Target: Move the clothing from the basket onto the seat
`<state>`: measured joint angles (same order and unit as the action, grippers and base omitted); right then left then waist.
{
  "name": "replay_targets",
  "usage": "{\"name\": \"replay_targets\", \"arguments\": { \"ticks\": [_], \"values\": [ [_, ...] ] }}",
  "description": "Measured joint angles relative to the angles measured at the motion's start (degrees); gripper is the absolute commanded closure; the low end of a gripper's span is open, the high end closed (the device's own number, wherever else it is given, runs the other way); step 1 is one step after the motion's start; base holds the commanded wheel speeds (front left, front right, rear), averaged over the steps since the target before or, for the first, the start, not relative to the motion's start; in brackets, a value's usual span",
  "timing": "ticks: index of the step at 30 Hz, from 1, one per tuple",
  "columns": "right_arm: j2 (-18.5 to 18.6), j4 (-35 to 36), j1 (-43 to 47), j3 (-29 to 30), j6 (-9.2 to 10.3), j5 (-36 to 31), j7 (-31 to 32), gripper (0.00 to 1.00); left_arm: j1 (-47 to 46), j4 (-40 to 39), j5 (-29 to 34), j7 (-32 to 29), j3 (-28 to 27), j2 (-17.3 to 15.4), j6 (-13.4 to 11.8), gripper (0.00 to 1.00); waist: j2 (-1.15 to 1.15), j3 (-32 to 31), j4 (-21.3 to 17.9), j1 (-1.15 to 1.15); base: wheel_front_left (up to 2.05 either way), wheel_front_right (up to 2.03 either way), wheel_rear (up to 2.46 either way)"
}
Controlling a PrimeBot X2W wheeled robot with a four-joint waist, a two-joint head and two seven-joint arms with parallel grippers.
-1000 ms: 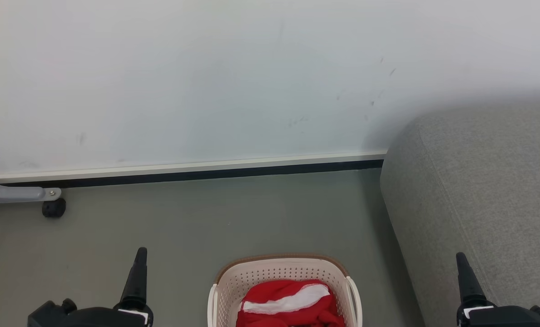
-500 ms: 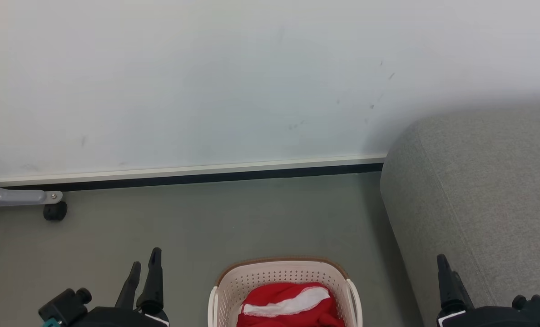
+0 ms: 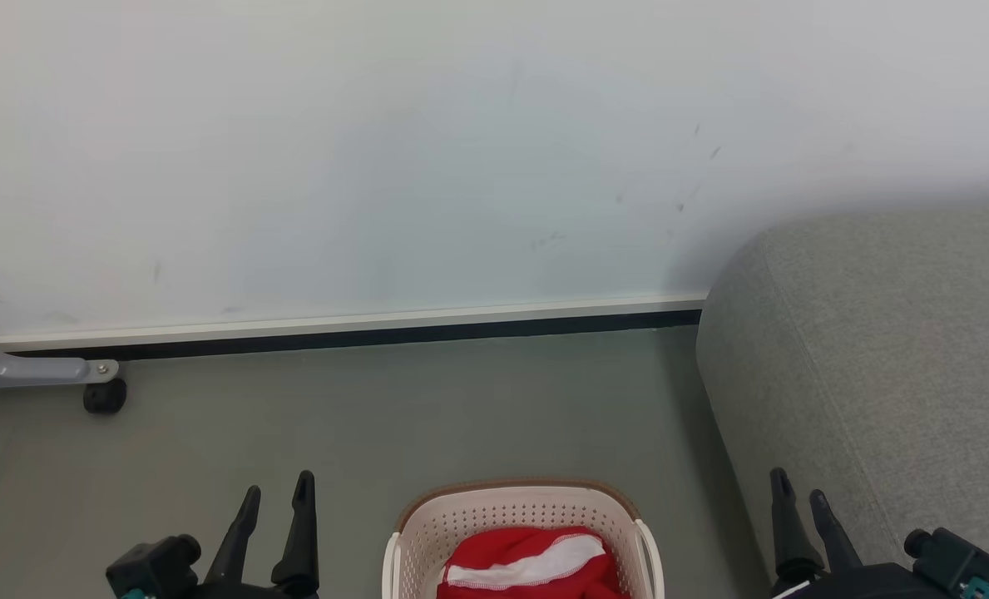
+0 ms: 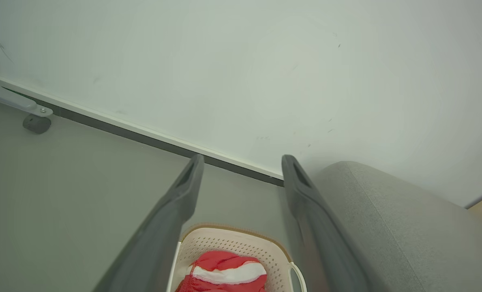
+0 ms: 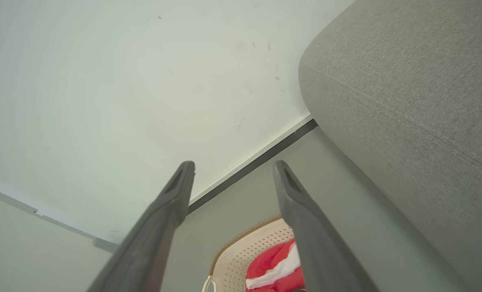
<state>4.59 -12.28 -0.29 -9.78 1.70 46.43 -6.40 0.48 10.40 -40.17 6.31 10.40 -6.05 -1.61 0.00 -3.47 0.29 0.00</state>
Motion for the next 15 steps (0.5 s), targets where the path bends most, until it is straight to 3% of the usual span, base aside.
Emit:
{"name": "replay_targets", "arguments": {
  "ticks": [15],
  "values": [
    [1.2, 1.3, 1.6, -4.0, 2.35, -11.6, -3.3, 0.0, 2.1, -0.8, 12.4, 3.4, 2.4, -0.7, -2.1, 0.0, 0.0, -1.4, 0.0, 0.0, 0.0, 0.0, 0.0]
  ]
}}
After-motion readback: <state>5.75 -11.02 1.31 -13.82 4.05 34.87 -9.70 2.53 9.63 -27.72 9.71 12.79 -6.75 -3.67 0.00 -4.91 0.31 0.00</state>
